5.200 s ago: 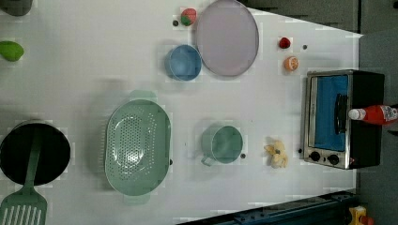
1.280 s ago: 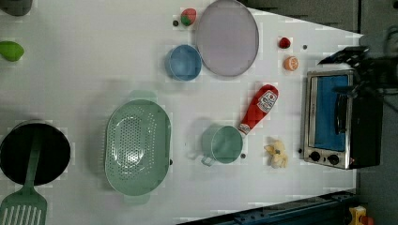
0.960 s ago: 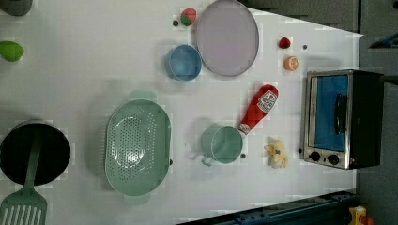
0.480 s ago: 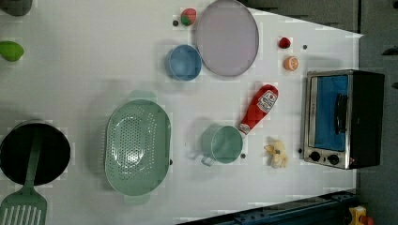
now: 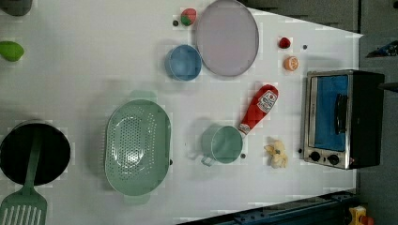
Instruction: Pick Ketchup from oven and place it on table.
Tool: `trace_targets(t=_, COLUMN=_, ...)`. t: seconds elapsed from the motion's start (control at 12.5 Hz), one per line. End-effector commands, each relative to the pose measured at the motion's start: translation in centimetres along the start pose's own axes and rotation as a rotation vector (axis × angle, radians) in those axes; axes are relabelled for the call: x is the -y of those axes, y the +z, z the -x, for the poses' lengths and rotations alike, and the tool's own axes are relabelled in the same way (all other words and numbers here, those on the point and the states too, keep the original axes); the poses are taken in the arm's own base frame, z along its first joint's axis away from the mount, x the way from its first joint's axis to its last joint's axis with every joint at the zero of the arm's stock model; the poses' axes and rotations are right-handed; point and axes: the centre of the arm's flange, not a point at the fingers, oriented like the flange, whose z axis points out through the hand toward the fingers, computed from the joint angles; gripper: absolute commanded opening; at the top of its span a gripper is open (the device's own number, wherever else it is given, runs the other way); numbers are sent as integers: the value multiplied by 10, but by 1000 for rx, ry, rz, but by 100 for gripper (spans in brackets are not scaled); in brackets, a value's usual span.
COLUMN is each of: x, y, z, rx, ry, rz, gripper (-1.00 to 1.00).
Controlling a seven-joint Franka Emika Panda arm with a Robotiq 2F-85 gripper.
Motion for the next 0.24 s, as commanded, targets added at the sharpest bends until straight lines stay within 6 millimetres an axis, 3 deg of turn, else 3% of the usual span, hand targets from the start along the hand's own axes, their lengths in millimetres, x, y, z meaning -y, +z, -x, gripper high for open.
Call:
trace_targets(t=0.08, x=4, y=-4, z=-1, rx=13, ry=31, rz=-20, gripper=100)
trace_targets(t=0.24, x=4, y=-4, z=-1, rx=14, ry=31, rz=-19, gripper=100)
